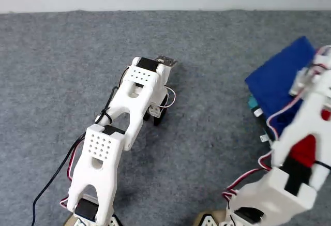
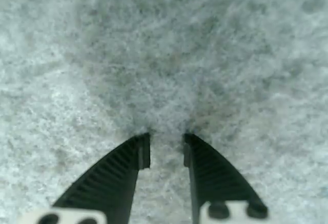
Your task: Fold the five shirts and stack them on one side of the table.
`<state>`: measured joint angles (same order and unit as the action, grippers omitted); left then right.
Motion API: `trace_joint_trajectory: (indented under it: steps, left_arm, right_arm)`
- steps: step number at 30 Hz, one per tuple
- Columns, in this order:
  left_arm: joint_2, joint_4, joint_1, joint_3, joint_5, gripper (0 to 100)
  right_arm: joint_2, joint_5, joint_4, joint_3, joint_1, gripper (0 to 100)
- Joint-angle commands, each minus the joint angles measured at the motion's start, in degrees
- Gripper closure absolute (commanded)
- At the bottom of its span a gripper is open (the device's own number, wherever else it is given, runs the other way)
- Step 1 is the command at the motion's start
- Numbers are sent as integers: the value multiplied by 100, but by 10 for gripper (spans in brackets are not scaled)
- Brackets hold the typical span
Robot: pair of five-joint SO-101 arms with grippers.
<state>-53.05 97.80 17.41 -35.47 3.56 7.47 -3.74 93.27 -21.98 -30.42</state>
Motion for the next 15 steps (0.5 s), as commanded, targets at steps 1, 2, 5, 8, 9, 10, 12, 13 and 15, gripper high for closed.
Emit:
trace_joint_trajectory:
  steps: [1,2,5,8,9,10,12,13,15]
  left_arm:
    - [-176,-114,-237,48,53,899]
    - [-176,-114,-237,48,53,899]
    - [-176,-114,-237,48,53,899]
    - [-176,-114,-237,48,53,899]
    - [-176,-114,-237,48,53,899]
    - [-176,-114,-237,48,53,899]
    - [-176,-114,-237,48,53,899]
    - [-176,-114,-237,48,53,899]
    - [-176,-114,-237,48,53,899]
  right_arm:
    - [-321,-255,66,-246,-409,989]
    - [-330,-308,66,-246,-444,989]
    - [-374,-492,22,-246,-391,989]
    - [-374,-651,75,-246,163,989]
    - [-356,-651,84,-246,435,989]
    - [-338,-659,101,-246,716,989]
    - [-330,-677,119,-246,1349,989]
    - [-330,-677,119,-246,1666,989]
    - [-382,-668,75,-308,2167,989]
